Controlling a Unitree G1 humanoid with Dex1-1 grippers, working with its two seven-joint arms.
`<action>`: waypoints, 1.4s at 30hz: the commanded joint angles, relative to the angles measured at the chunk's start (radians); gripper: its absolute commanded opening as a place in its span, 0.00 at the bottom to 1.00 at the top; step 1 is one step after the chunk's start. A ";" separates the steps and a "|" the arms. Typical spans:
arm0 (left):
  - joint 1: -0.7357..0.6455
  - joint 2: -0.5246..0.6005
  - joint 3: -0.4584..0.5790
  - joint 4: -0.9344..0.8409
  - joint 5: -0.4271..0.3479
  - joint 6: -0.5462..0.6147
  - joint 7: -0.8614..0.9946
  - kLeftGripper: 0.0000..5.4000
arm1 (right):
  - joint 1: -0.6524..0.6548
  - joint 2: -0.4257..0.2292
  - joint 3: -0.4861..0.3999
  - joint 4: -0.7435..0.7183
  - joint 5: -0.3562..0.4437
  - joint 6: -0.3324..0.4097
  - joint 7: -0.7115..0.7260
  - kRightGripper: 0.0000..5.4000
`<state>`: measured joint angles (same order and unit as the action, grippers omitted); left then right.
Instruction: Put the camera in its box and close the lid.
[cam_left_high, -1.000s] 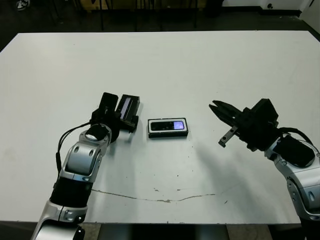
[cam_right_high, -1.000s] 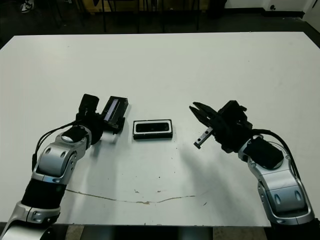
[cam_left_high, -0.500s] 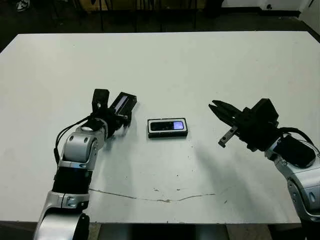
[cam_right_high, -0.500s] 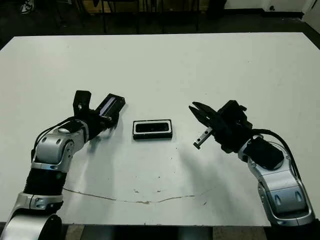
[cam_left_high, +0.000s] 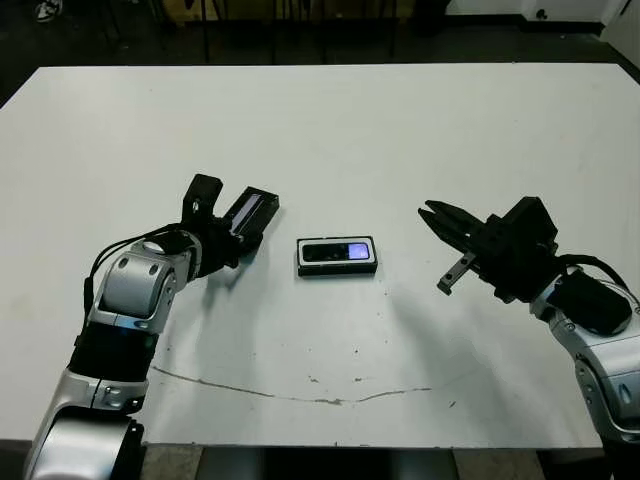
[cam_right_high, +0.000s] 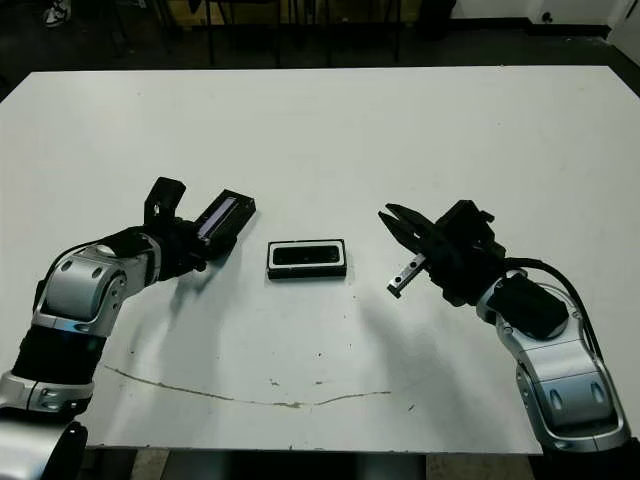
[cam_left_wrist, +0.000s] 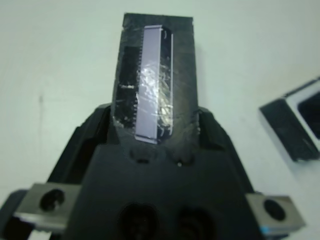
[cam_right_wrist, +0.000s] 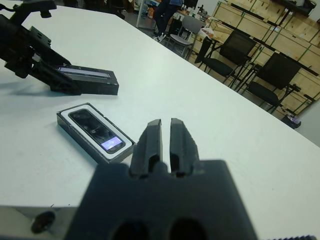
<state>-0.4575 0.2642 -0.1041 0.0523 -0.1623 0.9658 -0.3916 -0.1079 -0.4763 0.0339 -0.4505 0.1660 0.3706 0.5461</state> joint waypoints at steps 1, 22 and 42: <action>0.063 0.015 -0.020 -0.002 -0.011 0.047 -0.017 0.52 | 0.003 -0.009 -0.001 0.006 -0.002 0.022 -0.003 0.00; -0.048 0.235 -0.024 0.144 -0.051 -0.619 -0.568 0.52 | 0.004 0.007 -0.004 0.048 0.003 -0.033 -0.002 0.00; -0.300 0.136 -0.127 0.702 0.024 -0.757 -0.904 0.52 | -0.001 0.011 -0.009 0.092 -0.003 -0.030 -0.015 0.00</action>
<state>-0.7437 0.4035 -0.2362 0.7203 -0.1416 0.2021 -1.2833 -0.1116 -0.4615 0.0253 -0.3712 0.1655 0.3381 0.5301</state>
